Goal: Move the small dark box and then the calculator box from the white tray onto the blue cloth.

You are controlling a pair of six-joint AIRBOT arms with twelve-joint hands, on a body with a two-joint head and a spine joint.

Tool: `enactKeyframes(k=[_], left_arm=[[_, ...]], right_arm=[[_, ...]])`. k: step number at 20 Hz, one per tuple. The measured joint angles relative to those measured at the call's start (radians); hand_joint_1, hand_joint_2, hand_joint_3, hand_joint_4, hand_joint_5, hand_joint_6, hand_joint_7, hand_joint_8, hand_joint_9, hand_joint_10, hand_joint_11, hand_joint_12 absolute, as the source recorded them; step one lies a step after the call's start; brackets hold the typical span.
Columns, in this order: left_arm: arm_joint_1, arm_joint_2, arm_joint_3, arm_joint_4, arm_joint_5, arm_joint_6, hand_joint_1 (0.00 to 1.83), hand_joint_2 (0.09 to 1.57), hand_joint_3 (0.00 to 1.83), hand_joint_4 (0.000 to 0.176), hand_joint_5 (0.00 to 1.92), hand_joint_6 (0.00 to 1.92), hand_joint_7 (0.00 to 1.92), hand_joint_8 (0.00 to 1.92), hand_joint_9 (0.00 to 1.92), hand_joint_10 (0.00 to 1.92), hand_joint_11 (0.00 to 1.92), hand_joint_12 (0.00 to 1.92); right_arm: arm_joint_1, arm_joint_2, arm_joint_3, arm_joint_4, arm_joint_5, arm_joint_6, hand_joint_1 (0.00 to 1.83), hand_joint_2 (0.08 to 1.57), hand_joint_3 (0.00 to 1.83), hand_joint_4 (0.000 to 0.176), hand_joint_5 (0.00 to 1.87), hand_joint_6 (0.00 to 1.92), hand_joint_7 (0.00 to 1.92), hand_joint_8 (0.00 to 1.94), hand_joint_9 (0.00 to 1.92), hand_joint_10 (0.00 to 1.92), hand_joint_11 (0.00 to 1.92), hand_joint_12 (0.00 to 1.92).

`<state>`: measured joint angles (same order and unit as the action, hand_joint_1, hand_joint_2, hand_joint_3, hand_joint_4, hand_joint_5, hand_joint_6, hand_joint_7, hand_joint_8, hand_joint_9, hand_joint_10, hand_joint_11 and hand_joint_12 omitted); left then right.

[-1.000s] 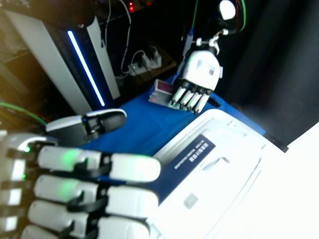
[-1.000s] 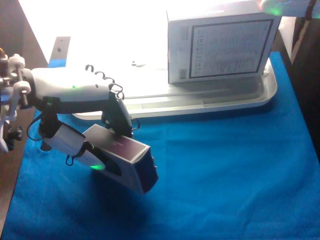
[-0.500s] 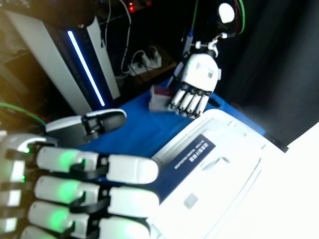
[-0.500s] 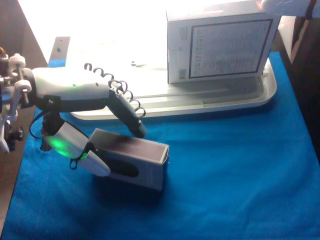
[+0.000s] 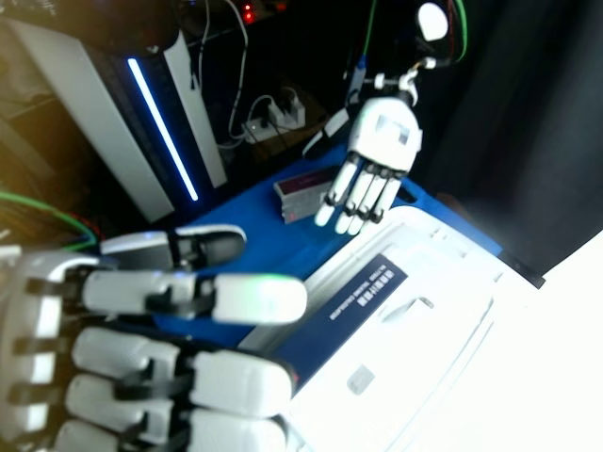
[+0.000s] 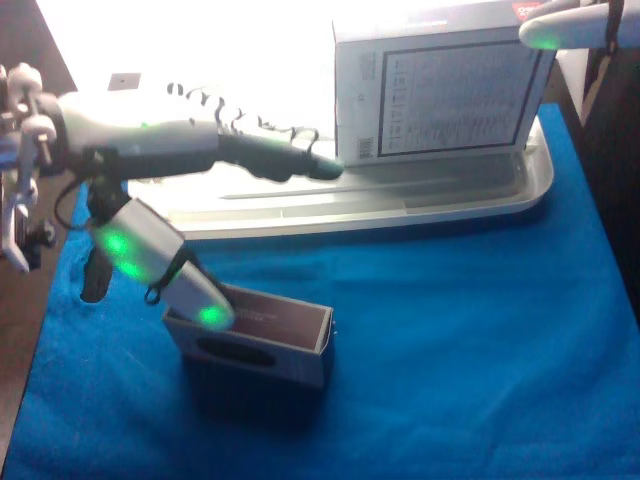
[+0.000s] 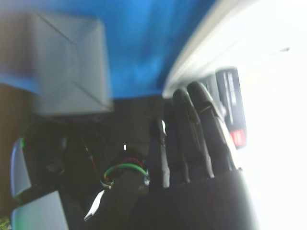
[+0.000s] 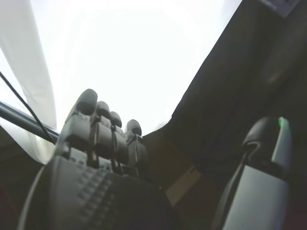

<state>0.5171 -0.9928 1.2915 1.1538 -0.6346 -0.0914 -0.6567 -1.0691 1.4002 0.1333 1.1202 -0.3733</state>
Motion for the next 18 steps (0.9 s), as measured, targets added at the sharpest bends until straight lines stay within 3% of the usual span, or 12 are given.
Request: enactKeyframes(k=[1,2,4,5,6,7,8,10,11,12,15,18], left_arm=[[-0.005,0.0,0.006,-0.026,-0.004,0.021,0.67,0.74,0.0,0.11,0.14,0.0,0.3,0.0,0.44,0.0,0.35,0.54],[-0.008,0.0,0.009,-0.046,-0.002,0.047,0.7,0.75,0.0,0.144,0.17,0.0,0.33,0.0,0.46,0.0,0.33,0.66],[-0.008,-0.001,0.018,-0.114,-0.005,0.111,0.76,0.74,0.0,0.173,0.2,0.0,0.35,0.0,0.44,0.0,0.19,0.76],[-0.013,-0.003,0.031,-0.139,-0.006,0.129,0.74,0.74,0.0,0.174,0.21,0.01,0.36,0.0,0.43,0.0,0.18,0.76],[-0.016,-0.004,0.043,-0.163,0.0,0.142,0.72,0.75,0.0,0.176,0.2,0.0,0.33,0.0,0.38,0.0,0.13,0.74],[-0.016,-0.004,0.05,-0.178,0.005,0.148,0.71,0.76,0.01,0.176,0.17,0.0,0.29,0.0,0.34,0.0,0.08,0.72],[-0.017,-0.01,0.064,-0.189,0.006,0.157,0.71,0.77,0.0,0.174,0.14,0.0,0.28,0.0,0.31,0.0,0.03,0.79],[-0.026,-0.034,0.093,-0.219,0.016,0.175,0.7,0.78,0.01,0.169,0.12,0.0,0.28,0.0,0.32,0.0,0.01,0.84],[-0.028,-0.037,0.103,-0.262,0.015,0.19,0.68,0.79,0.01,0.167,0.11,0.0,0.27,0.0,0.31,0.0,0.0,0.84],[-0.029,-0.039,0.11,-0.29,0.016,0.204,0.71,0.82,0.02,0.161,0.12,0.0,0.27,0.0,0.31,0.0,0.0,0.85],[-0.029,-0.049,0.139,-0.312,0.034,0.214,0.72,0.83,0.01,0.144,0.13,0.0,0.28,0.0,0.32,0.0,0.0,0.88],[-0.029,-0.053,0.146,-0.357,0.045,0.241,0.63,0.85,0.01,0.116,0.07,0.0,0.22,0.0,0.28,0.0,0.0,0.93]], right_arm=[[0.0,-0.012,0.015,0.007,-0.007,0.003,1.11,0.52,0.0,0.111,0.17,0.0,0.09,0.01,0.07,0.0,0.0,0.4],[0.0,-0.03,0.035,0.01,-0.018,0.014,1.12,0.53,0.0,0.104,0.17,0.0,0.2,0.01,0.14,0.02,0.0,0.47],[0.0,-0.068,0.07,0.016,-0.078,0.028,1.1,0.57,0.0,0.128,0.16,0.0,0.24,0.0,0.23,0.01,0.0,0.81],[0.0,-0.082,0.083,0.005,-0.116,0.034,1.13,0.56,0.0,0.117,0.18,0.01,0.24,0.0,0.24,0.01,0.0,0.73],[0.0,-0.094,0.089,0.0,-0.147,0.041,1.13,0.59,0.01,0.064,0.17,0.0,0.23,0.0,0.24,0.0,0.0,0.61],[0.0,-0.1,0.092,-0.006,-0.166,0.05,1.1,0.61,0.01,0.042,0.15,0.0,0.24,0.01,0.29,0.02,0.04,0.61],[0.001,-0.111,0.117,-0.026,-0.176,0.07,1.05,0.64,0.0,0.032,0.15,0.0,0.27,0.0,0.36,0.02,0.1,0.7],[0.032,-0.118,0.139,-0.041,-0.233,0.083,0.93,0.66,0.0,0.063,0.16,0.0,0.24,0.0,0.43,0.01,0.06,1.11],[0.061,-0.121,0.152,-0.079,-0.273,0.083,0.89,0.66,0.0,0.07,0.15,0.0,0.2,0.0,0.38,0.0,0.01,1.11],[0.084,-0.12,0.158,-0.111,-0.299,0.084,0.81,0.66,0.0,0.058,0.17,0.0,0.19,0.0,0.34,0.0,0.0,1.25],[0.117,-0.138,0.19,-0.167,-0.371,0.086,0.74,0.7,0.0,0.042,0.17,0.0,0.31,0.01,0.32,0.0,0.0,1.27],[0.122,-0.185,0.24,-0.271,-0.449,0.167,0.74,0.7,0.0,0.05,0.18,0.0,0.32,0.0,0.3,0.02,0.0,0.93]])
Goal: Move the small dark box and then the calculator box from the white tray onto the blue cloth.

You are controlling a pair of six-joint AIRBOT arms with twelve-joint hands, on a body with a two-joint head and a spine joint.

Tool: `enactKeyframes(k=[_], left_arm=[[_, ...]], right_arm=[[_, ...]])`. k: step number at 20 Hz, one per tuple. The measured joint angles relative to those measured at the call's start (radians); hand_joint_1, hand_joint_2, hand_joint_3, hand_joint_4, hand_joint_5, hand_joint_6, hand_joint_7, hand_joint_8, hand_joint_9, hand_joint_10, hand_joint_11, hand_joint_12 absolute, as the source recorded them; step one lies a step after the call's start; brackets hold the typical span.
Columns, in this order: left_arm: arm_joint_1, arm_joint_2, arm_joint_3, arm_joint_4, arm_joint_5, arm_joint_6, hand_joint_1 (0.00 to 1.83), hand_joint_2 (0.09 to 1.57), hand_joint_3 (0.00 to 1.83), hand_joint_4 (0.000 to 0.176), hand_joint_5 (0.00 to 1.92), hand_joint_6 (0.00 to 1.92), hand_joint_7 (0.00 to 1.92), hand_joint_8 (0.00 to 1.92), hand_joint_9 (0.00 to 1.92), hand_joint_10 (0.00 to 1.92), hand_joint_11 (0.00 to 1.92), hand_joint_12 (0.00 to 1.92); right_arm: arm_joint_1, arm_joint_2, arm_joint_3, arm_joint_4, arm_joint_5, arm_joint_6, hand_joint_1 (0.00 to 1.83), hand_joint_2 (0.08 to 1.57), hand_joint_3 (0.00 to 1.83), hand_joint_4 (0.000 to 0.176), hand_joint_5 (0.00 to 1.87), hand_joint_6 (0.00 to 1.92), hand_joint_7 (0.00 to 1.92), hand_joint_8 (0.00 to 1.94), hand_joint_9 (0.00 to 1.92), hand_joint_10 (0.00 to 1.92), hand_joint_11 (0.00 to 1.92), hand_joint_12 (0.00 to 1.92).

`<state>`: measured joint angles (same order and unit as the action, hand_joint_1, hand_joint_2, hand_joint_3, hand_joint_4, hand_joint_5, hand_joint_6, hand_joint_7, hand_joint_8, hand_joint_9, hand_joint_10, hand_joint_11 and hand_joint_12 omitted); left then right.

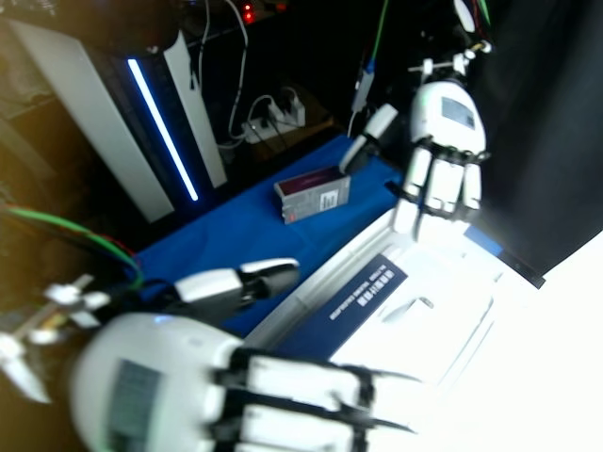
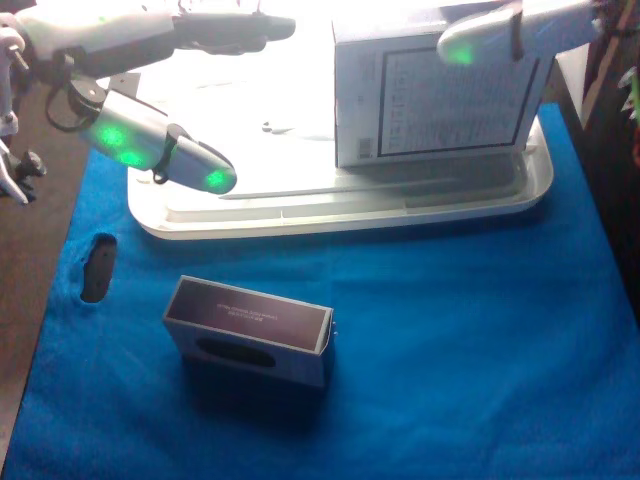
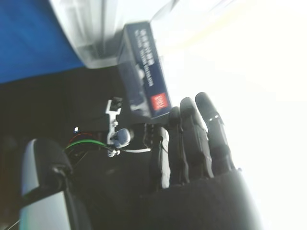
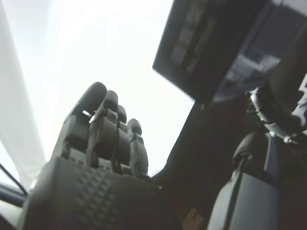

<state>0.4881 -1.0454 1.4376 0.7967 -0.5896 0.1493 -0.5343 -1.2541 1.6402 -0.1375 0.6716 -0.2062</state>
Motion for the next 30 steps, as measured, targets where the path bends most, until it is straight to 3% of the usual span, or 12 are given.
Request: enactKeyframes(k=[2,6,10,13,17,19,22,23,24,27,28,30], left_arm=[[0.0,-0.003,0.009,-0.064,-0.013,0.042,0.63,0.89,0.01,0.132,0.07,0.0,0.22,0.0,0.25,0.01,0.0,0.84],[-0.008,-0.003,0.035,-0.15,-0.021,0.081,0.63,0.86,0.0,0.175,0.12,0.01,0.28,0.01,0.29,0.02,0.0,0.86],[-0.015,-0.003,0.037,-0.166,-0.027,0.082,0.6,0.91,0.0,0.165,0.08,0.0,0.24,0.0,0.24,0.0,0.0,0.65],[-0.015,-0.003,0.037,-0.174,-0.026,0.083,0.63,0.92,0.0,0.154,0.08,0.0,0.23,0.0,0.23,0.0,0.0,0.71],[-0.015,-0.003,0.037,-0.177,-0.027,0.083,0.6,0.95,0.0,0.161,0.08,0.0,0.21,0.0,0.23,0.0,0.0,0.74],[-0.015,-0.003,0.037,-0.177,-0.029,0.083,0.63,0.92,0.0,0.162,0.11,0.01,0.24,0.01,0.25,0.01,0.0,0.74],[-0.015,-0.003,0.036,-0.177,-0.032,0.083,0.65,0.89,0.0,0.171,0.12,0.0,0.24,0.0,0.24,0.0,0.0,0.69],[-0.015,-0.003,0.036,-0.177,-0.035,0.083,0.66,0.9,0.0,0.164,0.13,0.0,0.24,0.0,0.24,0.0,0.0,0.73],[-0.015,-0.003,0.036,-0.177,-0.036,0.083,0.65,0.9,0.0,0.156,0.11,0.0,0.23,0.0,0.23,0.0,0.0,0.79],[-0.014,-0.003,0.032,-0.176,-0.042,0.083,0.66,0.9,0.0,0.159,0.11,0.01,0.23,0.0,0.24,0.0,0.0,0.8],[-0.014,-0.003,0.032,-0.177,-0.042,0.083,0.64,0.9,0.0,0.158,0.11,0.0,0.21,0.0,0.23,0.0,0.0,0.8],[-0.014,-0.003,0.032,-0.177,-0.041,0.083,0.64,0.89,0.0,0.167,0.11,0.0,0.23,0.0,0.22,0.0,0.0,0.72]], right_arm=[[0.008,-0.01,0.008,-0.056,-0.047,0.019,0.72,0.69,0.0,0.076,0.19,0.0,0.34,0.0,0.32,0.01,0.0,0.91],[0.034,-0.013,0.027,-0.118,-0.103,0.027,0.77,0.65,0.0,0.058,0.2,0.0,0.4,0.0,0.43,0.02,0.0,1.18],[0.039,-0.04,0.045,-0.208,-0.145,0.075,0.86,0.67,0.0,0.043,0.26,0.01,0.35,0.0,0.35,0.01,0.0,1.18],[0.04,-0.042,0.045,-0.204,-0.147,0.076,0.98,0.68,0.0,0.0,0.39,0.0,0.48,0.01,0.52,0.03,0.05,1.34],[0.04,-0.047,0.054,-0.249,-0.18,0.078,1.15,0.77,0.0,0.0,0.59,0.0,0.7,0.01,0.64,0.01,0.14,1.11],[0.041,-0.049,0.056,-0.251,-0.183,0.079,1.16,0.82,0.0,0.0,0.67,0.0,0.95,0.02,0.76,0.02,0.03,1.04],[0.041,-0.049,0.056,-0.253,-0.184,0.079,1.16,0.91,0.01,0.0,0.92,0.02,0.99,0.0,0.97,0.1,0.41,1.6],[0.041,-0.049,0.056,-0.257,-0.185,0.083,1.19,0.99,0.01,0.0,1.16,0.44,1.01,0.0,0.95,0.11,0.36,1.52],[0.041,-0.049,0.056,-0.261,-0.185,0.085,1.26,1.02,0.0,0.0,1.25,0.31,1.13,0.71,1.12,0.37,0.61,1.53],[0.041,-0.051,0.055,-0.268,-0.183,0.098,1.18,1.05,0.0,0.0,1.13,0.71,1.36,0.54,1.13,1.31,0.85,1.89],[0.046,-0.051,0.055,-0.282,-0.185,0.103,1.17,1.07,0.0,0.0,1.08,0.79,1.35,0.75,1.17,1.47,0.81,1.91],[0.075,-0.047,0.033,-0.327,-0.206,0.101,1.16,1.1,0.0,0.0,1.01,0.92,1.3,0.97,1.21,1.62,1.05,1.92]])
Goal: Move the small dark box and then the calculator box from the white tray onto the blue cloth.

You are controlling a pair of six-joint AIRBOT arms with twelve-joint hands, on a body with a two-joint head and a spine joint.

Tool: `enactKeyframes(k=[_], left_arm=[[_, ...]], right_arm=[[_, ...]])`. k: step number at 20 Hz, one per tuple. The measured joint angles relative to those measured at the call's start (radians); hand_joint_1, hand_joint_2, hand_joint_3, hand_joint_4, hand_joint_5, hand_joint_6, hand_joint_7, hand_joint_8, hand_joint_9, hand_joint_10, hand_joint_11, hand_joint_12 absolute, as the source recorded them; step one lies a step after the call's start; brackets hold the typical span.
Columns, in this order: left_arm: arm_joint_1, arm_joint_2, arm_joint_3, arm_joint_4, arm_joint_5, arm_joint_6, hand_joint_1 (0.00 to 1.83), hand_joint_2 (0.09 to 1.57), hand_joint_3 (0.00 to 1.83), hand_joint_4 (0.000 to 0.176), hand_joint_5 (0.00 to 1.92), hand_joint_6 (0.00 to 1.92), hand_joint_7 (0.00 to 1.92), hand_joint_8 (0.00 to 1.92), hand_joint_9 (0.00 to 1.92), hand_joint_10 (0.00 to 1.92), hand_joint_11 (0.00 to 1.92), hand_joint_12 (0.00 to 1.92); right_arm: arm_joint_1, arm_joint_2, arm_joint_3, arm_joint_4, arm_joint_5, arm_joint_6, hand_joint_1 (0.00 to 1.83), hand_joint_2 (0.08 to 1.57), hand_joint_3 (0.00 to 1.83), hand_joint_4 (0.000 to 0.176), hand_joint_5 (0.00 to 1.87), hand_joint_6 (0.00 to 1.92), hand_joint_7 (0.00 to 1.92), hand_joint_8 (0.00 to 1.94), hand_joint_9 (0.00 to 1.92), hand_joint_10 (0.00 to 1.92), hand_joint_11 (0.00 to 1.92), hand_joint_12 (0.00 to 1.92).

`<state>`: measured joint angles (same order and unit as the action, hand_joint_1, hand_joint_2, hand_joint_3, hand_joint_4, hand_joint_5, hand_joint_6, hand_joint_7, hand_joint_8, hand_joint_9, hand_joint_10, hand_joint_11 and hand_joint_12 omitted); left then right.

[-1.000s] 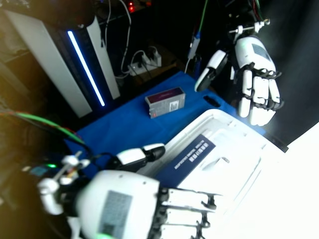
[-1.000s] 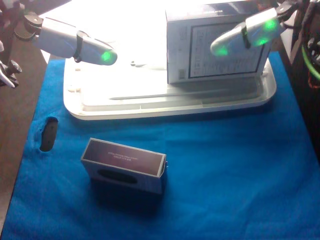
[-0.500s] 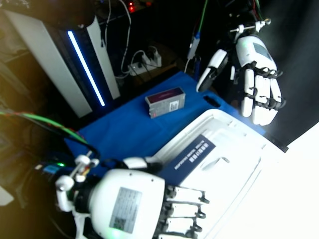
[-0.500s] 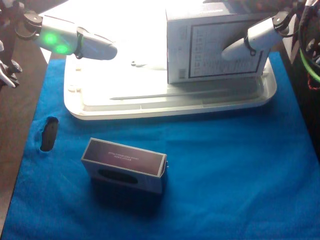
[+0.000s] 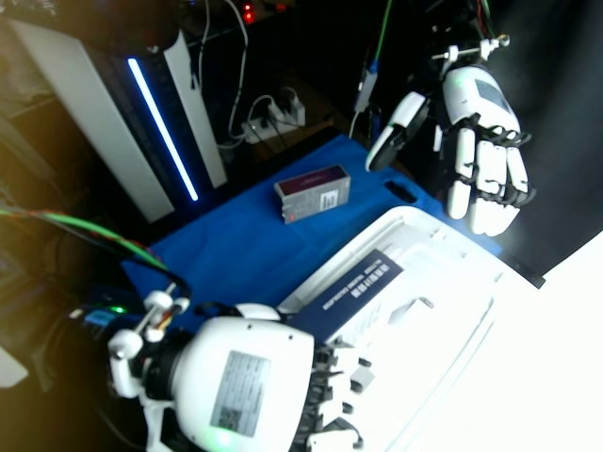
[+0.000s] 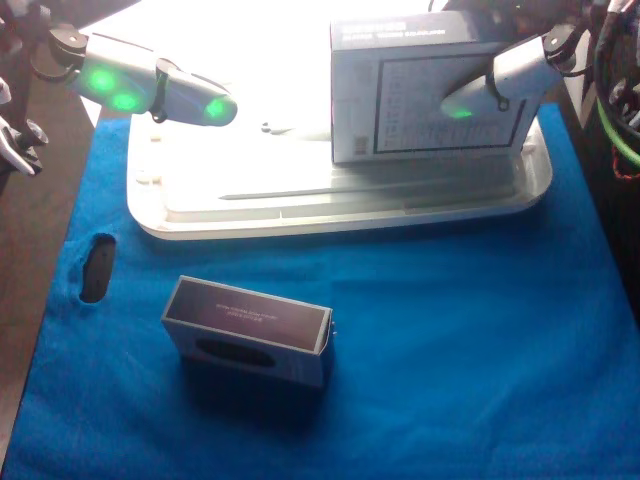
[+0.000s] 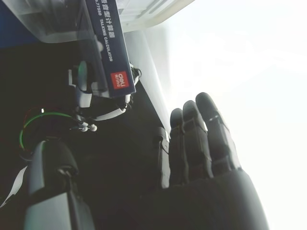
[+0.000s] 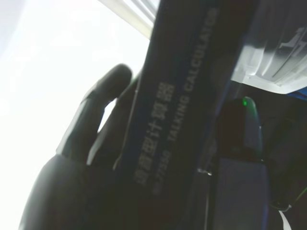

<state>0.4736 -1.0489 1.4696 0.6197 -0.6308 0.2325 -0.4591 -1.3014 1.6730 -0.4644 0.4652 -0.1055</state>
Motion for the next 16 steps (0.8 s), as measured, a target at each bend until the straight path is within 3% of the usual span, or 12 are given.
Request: enactKeyframes(k=[2,4,5,7,9,11,12,13,16], left_arm=[[0.0,-0.001,0.0,0.0,0.002,0.0,0.63,0.9,0.0,0.148,0.09,0.0,0.24,0.0,0.22,0.0,0.0,0.69],[0.002,-0.001,0.0,-0.002,0.008,0.0,0.64,0.9,0.0,0.14,0.1,0.0,0.26,0.0,0.22,0.0,0.0,0.72],[0.002,-0.001,0.0,-0.002,0.01,0.0,0.64,0.9,0.0,0.138,0.11,0.0,0.26,0.0,0.23,0.0,0.0,0.8],[0.003,-0.001,0.0,-0.003,0.021,0.0,0.65,0.9,0.0,0.143,0.13,0.0,0.29,0.0,0.28,0.02,0.0,0.97],[0.003,-0.007,0.0,-0.004,0.022,0.0,0.65,0.92,0.0,0.165,0.13,0.0,0.3,0.0,0.29,0.01,0.0,0.86],[0.008,-0.009,0.0,-0.005,0.022,0.001,0.67,0.9,0.0,0.16,0.11,0.0,0.29,0.0,0.27,0.0,0.0,0.78],[0.017,-0.009,0.0,-0.016,0.023,0.001,0.69,0.88,0.0,0.173,0.1,0.0,0.27,0.0,0.23,0.01,0.0,0.64],[0.027,-0.009,0.0,-0.033,0.023,0.005,0.69,0.89,0.0,0.175,0.09,0.0,0.25,0.0,0.23,0.01,0.0,0.61],[0.052,-0.007,0.0,-0.064,0.021,0.01,0.71,0.94,0.01,0.176,0.04,0.0,0.23,0.0,0.21,0.0,0.0,0.64]], right_arm=[[0.042,0.014,-0.038,-0.047,-0.014,-0.001,1.15,1.12,0.0,0.0,0.97,0.98,1.31,1.08,1.29,1.6,1.2,1.92],[0.087,0.047,-0.077,-0.072,0.006,0.0,1.14,1.13,0.0,0.0,0.95,1.01,1.29,1.09,1.29,1.55,1.2,1.89],[0.098,0.056,-0.083,-0.082,0.008,0.001,1.14,1.13,0.0,0.0,0.96,1.0,1.22,1.16,1.22,1.56,1.16,1.83],[0.124,0.093,-0.114,-0.114,0.007,0.0,1.13,1.15,0.0,0.0,0.92,1.07,1.09,1.36,1.11,1.72,1.07,1.91],[0.132,0.13,-0.148,-0.123,0.017,0.0,1.14,1.13,0.0,0.0,0.97,0.99,1.2,1.16,1.21,1.52,1.12,1.74],[0.133,0.163,-0.182,-0.125,0.048,0.0,1.14,1.13,0.0,0.0,0.96,1.0,1.17,1.05,1.15,1.48,1.07,1.74],[0.133,0.175,-0.201,-0.137,0.062,0.0,1.06,1.12,0.0,0.0,0.92,0.42,1.15,1.04,1.14,1.5,1.06,1.74],[0.133,0.188,-0.22,-0.153,0.081,0.0,1.13,1.12,0.01,0.0,0.95,0.89,1.11,1.11,1.12,1.58,1.08,1.81],[0.133,0.21,-0.277,-0.177,0.119,0.0,1.13,1.17,0.0,0.0,0.87,1.14,1.03,1.23,1.05,1.68,1.04,1.92]])
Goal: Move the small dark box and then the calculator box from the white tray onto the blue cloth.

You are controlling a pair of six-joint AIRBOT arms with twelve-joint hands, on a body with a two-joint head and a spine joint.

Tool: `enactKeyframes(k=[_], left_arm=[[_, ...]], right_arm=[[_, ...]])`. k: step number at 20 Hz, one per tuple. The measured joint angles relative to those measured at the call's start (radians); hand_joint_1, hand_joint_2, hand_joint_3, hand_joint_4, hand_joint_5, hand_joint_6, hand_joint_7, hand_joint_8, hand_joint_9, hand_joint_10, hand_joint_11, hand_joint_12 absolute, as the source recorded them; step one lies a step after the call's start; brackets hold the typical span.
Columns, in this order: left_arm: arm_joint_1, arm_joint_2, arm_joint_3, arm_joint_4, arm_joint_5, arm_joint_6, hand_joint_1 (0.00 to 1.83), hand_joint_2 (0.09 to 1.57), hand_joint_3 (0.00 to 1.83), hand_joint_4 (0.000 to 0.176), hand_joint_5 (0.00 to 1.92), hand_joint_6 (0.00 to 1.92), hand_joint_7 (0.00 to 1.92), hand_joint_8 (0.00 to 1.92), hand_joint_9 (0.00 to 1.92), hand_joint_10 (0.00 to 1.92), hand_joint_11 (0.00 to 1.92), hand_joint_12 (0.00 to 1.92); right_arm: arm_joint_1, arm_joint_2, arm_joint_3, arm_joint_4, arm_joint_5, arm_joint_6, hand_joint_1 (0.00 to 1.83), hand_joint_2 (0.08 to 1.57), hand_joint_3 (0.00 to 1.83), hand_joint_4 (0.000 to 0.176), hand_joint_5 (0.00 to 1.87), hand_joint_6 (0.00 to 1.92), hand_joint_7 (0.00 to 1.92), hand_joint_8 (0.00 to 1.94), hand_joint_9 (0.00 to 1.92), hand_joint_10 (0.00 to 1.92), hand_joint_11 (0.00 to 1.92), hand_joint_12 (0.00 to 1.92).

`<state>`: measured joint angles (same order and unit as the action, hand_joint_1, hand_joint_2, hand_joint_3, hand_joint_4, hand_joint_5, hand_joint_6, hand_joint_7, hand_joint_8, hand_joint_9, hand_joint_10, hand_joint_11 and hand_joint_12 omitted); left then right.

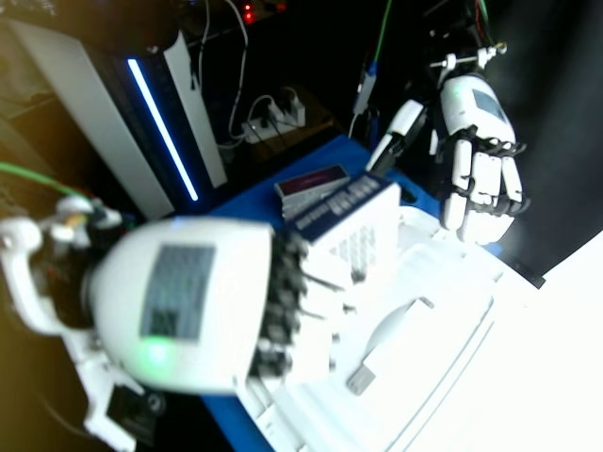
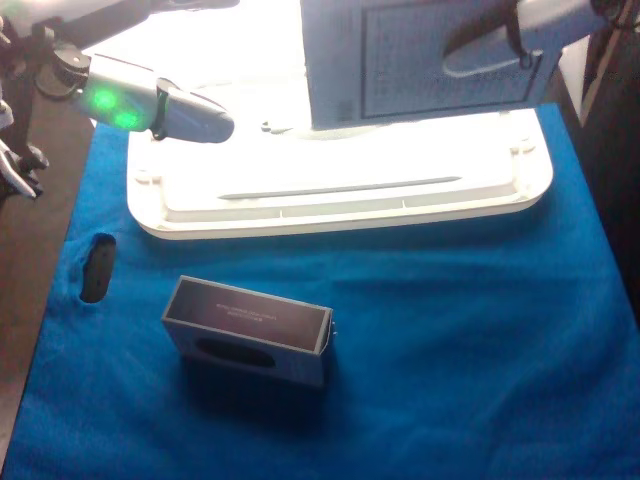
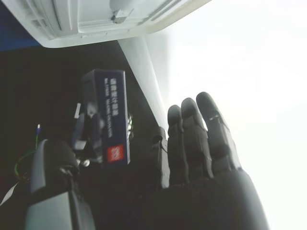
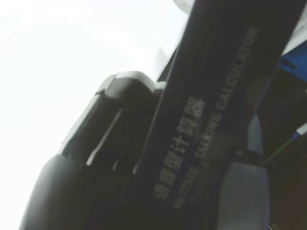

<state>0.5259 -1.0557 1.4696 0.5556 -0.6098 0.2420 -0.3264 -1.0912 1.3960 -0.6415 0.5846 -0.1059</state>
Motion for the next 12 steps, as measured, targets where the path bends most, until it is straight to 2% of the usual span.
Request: enactKeyframes(k=[1,3,4,5,7,8,10,12], left_arm=[[0.002,0.0,0.0,-0.002,0.0,0.0,0.7,0.93,0.0,0.176,0.05,0.0,0.23,0.0,0.22,0.0,0.0,0.67],[0.004,0.001,0.0,-0.011,-0.002,0.0,0.71,0.92,0.0,0.155,0.07,0.0,0.25,0.0,0.24,0.01,0.0,0.73],[0.013,0.006,0.0,-0.023,-0.003,0.003,0.72,0.93,0.0,0.159,0.1,0.01,0.26,0.01,0.23,0.0,0.0,0.74],[0.015,0.008,0.0,-0.029,-0.005,0.002,0.7,0.93,0.0,0.173,0.1,0.0,0.26,0.0,0.21,0.01,0.0,0.66],[0.018,0.013,0.0,-0.027,0.0,0.005,0.66,0.92,0.0,0.176,0.06,0.0,0.23,0.0,0.2,0.0,0.0,0.51],[0.018,0.018,0.0,-0.031,-0.001,0.006,0.66,0.92,0.0,0.176,0.06,0.0,0.23,0.0,0.2,0.0,0.0,0.49],[0.018,0.027,0.0,-0.047,0.003,0.024,0.64,0.93,0.0,0.145,0.06,0.0,0.25,0.0,0.23,0.01,0.0,0.57],[0.018,0.031,0.003,-0.063,0.009,0.032,0.62,0.95,0.0,0.162,0.07,0.0,0.25,0.0,0.25,0.01,0.0,0.63]], right_arm=[[0.0,0.005,-0.01,-0.008,0.009,0.0,1.13,1.16,0.0,0.0,0.89,1.11,1.03,1.21,1.04,1.69,1.02,1.92],[0.0,0.037,-0.039,-0.021,0.024,0.0,1.14,1.14,0.0,0.0,0.93,1.04,1.16,1.14,1.12,1.62,1.01,1.92],[-0.016,0.067,-0.063,-0.021,0.042,-0.001,1.14,1.15,0.0,0.0,0.91,1.07,1.22,1.13,1.18,1.61,1.08,1.92],[-0.017,0.069,-0.067,-0.027,0.041,0.0,1.14,1.15,0.0,0.0,0.91,1.08,1.17,1.11,1.14,1.59,1.06,1.91],[-0.044,0.077,-0.087,-0.032,0.048,-0.001,1.14,1.15,0.0,0.0,0.91,1.08,1.1,1.26,1.1,1.71,1.06,1.92],[-0.055,0.08,-0.1,-0.033,0.051,-0.002,1.14,1.15,0.0,0.0,0.91,1.08,1.09,1.27,1.09,1.71,1.06,1.92],[-0.082,0.092,-0.122,-0.024,0.069,0.0,1.14,1.15,0.0,0.0,0.91,1.08,1.1,1.19,1.07,1.67,1.02,1.92],[-0.114,0.092,-0.123,-0.003,0.072,0.0,1.14,1.17,0.0,0.0,0.88,1.12,1.08,1.2,1.02,1.71,0.99,1.92]])
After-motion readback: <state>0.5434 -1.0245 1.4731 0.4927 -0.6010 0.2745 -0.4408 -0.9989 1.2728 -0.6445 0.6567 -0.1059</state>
